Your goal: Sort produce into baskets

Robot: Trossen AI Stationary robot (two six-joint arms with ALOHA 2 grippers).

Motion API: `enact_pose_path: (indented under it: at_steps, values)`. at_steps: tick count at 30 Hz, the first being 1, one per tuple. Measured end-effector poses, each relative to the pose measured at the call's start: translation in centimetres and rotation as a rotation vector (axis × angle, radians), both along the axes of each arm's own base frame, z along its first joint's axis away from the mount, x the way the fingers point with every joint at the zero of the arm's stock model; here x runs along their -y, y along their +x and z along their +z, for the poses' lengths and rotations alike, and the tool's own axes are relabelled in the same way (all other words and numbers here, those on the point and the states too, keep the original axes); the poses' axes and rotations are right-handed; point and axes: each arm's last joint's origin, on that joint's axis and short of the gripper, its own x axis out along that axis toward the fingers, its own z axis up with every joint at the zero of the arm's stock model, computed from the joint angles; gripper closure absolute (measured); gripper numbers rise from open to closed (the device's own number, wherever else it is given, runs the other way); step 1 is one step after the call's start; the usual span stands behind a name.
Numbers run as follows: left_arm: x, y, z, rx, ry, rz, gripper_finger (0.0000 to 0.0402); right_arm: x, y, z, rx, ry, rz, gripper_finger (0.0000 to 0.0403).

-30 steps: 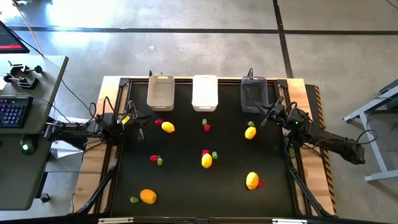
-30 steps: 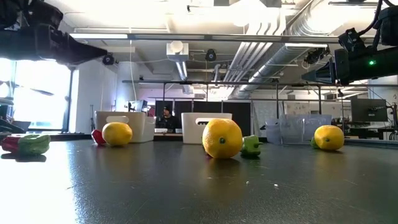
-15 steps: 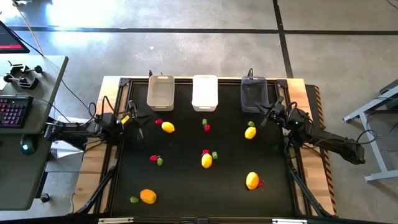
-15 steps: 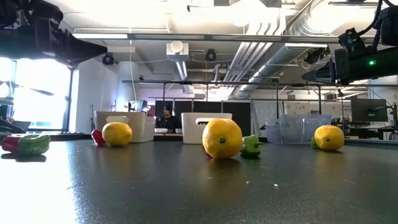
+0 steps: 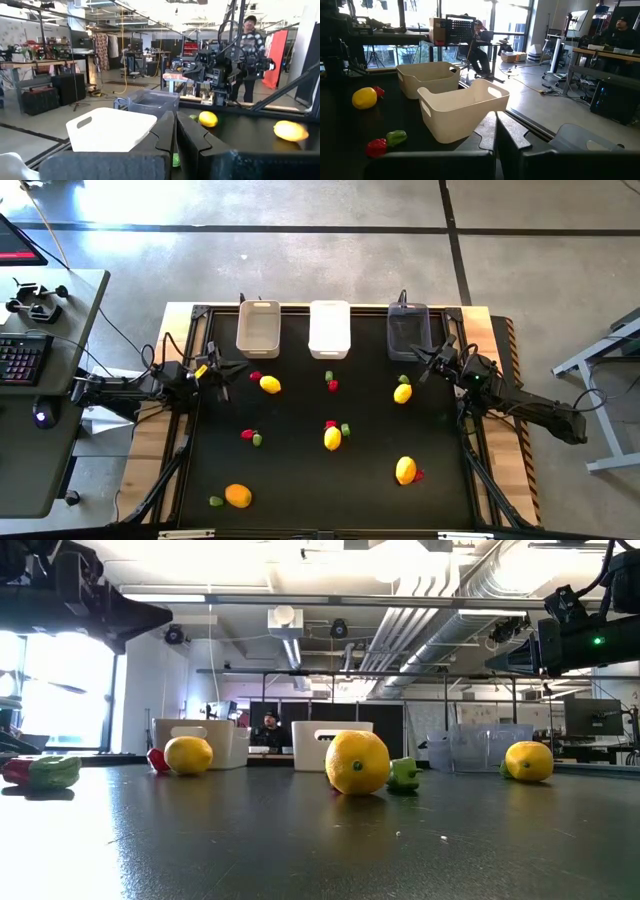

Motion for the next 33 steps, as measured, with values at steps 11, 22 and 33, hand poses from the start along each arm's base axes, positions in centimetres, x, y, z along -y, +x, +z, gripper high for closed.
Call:
enact_pose_path:
  at_steps: [11, 22, 33]
  values:
    - [0.0, -0.1, 0.3, 0.043, -0.022, 0.001, 0.0399, 0.0, 0.0, 0.0, 0.0, 0.0, 0.0, 0.0402]
    - [0.2, 0.6, -0.3, -0.042, 0.006, -0.063, 0.0401, 0.0, 0.0, 0.0, 0.0, 0.0, 0.0, 0.0402]
    - [0.2, 2.1, 2.1, -0.027, 0.041, -0.07, 0.0401, 0.0, 0.0, 0.0, 0.0, 0.0, 0.0, 0.0402]
